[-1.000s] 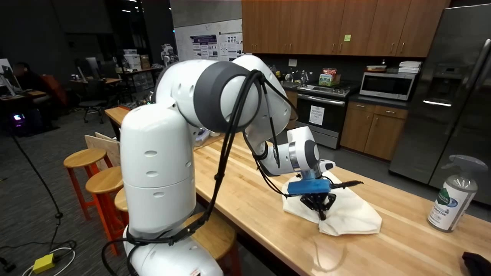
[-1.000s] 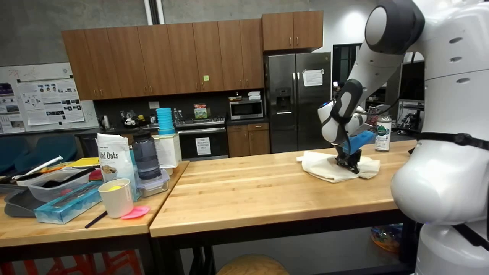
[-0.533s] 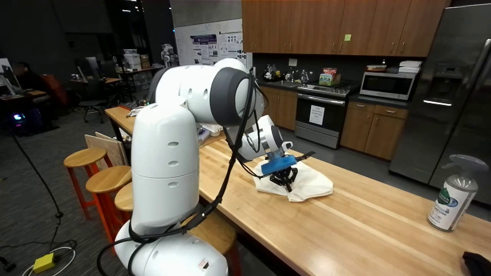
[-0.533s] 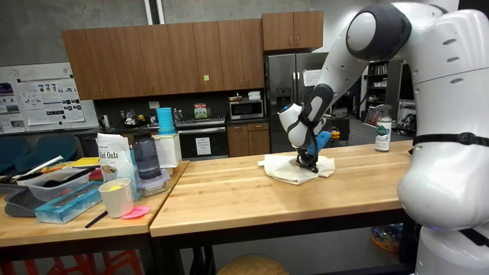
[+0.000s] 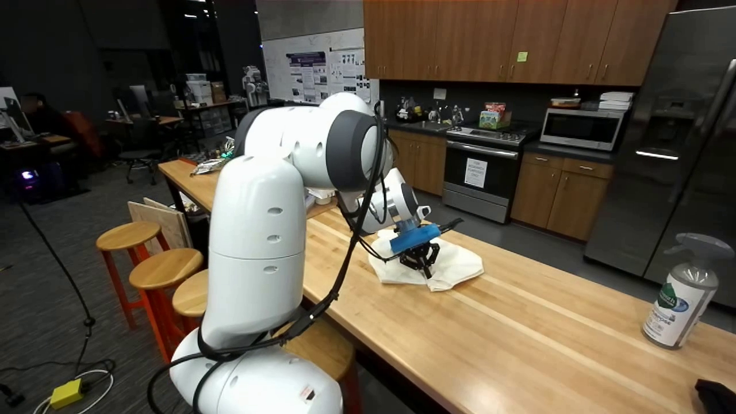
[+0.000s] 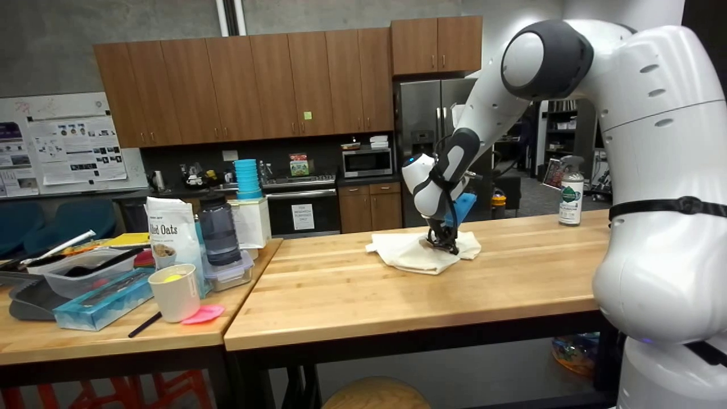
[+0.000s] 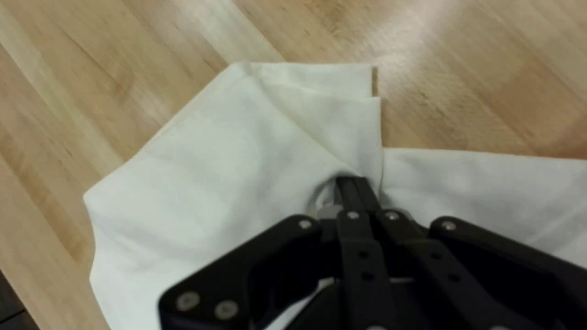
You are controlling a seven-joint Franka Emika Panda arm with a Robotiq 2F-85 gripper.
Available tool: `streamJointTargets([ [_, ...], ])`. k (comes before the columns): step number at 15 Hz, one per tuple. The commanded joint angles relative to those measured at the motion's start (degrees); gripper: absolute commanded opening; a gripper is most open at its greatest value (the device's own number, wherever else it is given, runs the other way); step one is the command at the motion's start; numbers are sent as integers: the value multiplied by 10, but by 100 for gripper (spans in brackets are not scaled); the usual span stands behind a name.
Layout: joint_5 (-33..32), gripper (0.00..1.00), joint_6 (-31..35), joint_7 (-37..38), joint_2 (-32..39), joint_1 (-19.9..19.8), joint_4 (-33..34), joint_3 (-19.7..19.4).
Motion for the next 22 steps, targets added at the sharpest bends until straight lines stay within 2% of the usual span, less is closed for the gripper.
streamJointTargets([
  [1,40,0,16,-7,30,-44,-1,-32],
  [7,75,0,19,18,6,-105,-22,-99],
  [10,85,0,13,26,19,-116,-7,-111],
  [13,93,0,4,23,47,-99,22,-93],
  [22,65,0,-42,-51,125,12,145,0],
])
